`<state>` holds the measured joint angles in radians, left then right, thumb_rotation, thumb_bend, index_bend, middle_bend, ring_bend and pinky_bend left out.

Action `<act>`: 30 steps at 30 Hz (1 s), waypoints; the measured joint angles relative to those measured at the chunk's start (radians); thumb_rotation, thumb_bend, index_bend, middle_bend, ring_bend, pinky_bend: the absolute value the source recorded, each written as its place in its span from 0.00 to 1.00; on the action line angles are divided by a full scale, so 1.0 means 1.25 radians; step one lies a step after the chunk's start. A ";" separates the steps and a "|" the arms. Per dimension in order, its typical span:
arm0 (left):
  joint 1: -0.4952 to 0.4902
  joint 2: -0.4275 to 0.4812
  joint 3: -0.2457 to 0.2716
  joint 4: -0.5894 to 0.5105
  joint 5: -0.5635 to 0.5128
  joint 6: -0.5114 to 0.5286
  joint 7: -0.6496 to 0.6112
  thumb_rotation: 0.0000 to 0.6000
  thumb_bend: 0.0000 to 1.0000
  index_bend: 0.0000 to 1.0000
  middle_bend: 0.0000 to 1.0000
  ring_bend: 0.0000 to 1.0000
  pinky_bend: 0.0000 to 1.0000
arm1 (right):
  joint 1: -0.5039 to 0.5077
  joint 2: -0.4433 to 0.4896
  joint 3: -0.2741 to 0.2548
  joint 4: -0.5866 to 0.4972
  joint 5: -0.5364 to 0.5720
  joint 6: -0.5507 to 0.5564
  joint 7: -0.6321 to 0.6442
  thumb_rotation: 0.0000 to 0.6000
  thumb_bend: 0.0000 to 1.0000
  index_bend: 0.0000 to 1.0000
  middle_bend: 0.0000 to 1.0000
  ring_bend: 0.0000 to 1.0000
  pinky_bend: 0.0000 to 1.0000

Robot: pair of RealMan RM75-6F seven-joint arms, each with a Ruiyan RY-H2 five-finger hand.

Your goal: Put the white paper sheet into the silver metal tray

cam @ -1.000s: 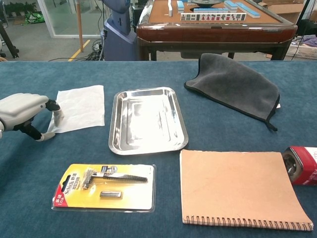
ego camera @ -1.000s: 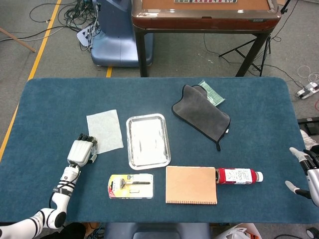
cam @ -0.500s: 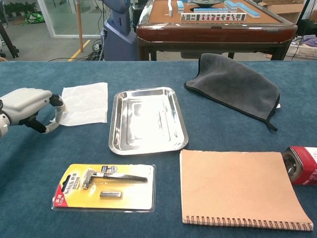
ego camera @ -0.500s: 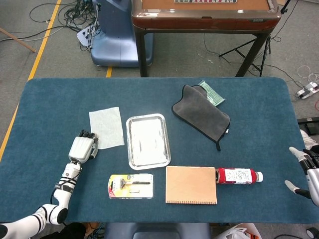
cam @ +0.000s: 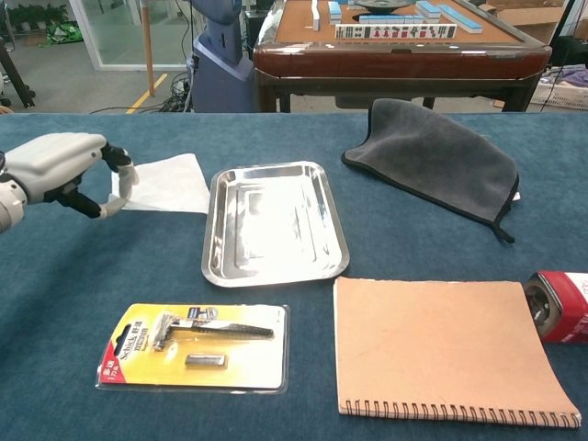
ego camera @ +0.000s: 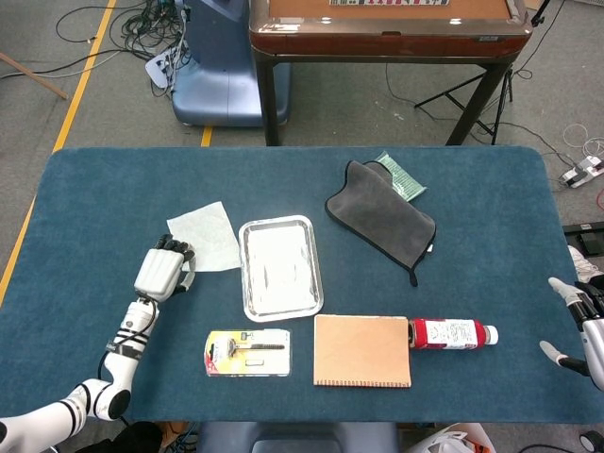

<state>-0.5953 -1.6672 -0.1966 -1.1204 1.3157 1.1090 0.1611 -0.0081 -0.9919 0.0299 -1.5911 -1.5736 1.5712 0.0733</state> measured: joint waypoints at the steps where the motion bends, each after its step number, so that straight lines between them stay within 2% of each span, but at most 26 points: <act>1: -0.002 0.008 -0.007 -0.020 -0.002 0.001 -0.005 1.00 0.40 0.68 0.38 0.30 0.14 | 0.000 0.000 0.000 0.000 -0.001 0.001 0.000 1.00 0.09 0.17 0.24 0.14 0.20; 13: -0.054 0.071 -0.061 -0.241 -0.011 -0.009 -0.004 1.00 0.40 0.68 0.45 0.36 0.17 | 0.000 0.001 0.000 -0.005 -0.009 0.008 -0.003 1.00 0.09 0.17 0.24 0.14 0.20; 25: -0.125 0.053 -0.150 -0.253 -0.093 -0.024 0.020 1.00 0.40 0.67 0.49 0.40 0.20 | -0.008 0.002 -0.002 -0.005 -0.013 0.020 0.000 1.00 0.09 0.17 0.24 0.14 0.20; 30: -0.122 0.054 -0.133 -0.294 -0.094 -0.013 0.022 1.00 0.40 0.65 0.50 0.40 0.21 | -0.013 0.001 -0.003 -0.002 -0.013 0.027 0.004 1.00 0.09 0.17 0.24 0.14 0.20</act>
<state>-0.7473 -1.6002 -0.3623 -1.4881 1.1985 1.0932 0.1888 -0.0239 -0.9912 0.0262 -1.5937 -1.5899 1.6048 0.0785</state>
